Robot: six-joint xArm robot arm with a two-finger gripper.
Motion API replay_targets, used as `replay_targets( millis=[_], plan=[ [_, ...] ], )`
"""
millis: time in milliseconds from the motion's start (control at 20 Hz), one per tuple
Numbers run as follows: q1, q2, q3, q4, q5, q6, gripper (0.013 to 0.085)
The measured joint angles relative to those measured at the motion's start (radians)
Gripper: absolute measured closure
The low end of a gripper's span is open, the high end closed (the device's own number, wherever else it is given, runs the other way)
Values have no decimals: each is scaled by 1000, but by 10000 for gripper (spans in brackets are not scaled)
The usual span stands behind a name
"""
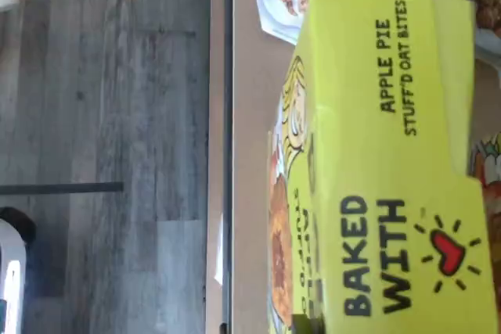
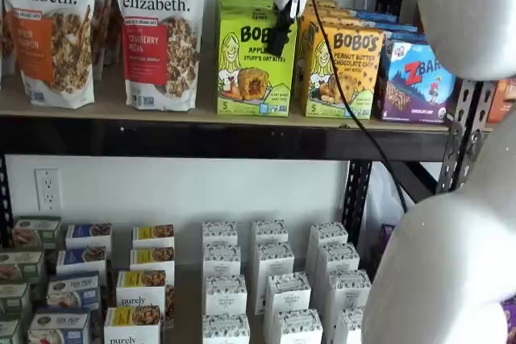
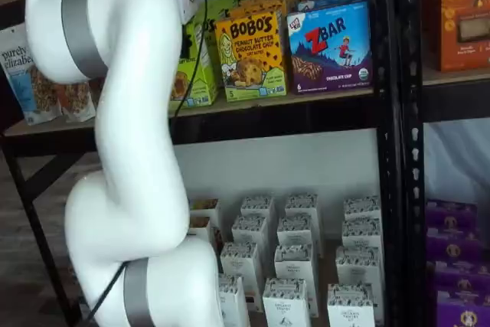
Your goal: Pick the green box on the top shelf, the fourth from the left
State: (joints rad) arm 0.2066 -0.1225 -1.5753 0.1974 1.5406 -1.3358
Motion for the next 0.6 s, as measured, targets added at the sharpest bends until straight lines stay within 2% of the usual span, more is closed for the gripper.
replay_targets(
  millis=[600],
  plan=[
    [-23, 10, -81, 19, 147, -7, 730]
  ],
)
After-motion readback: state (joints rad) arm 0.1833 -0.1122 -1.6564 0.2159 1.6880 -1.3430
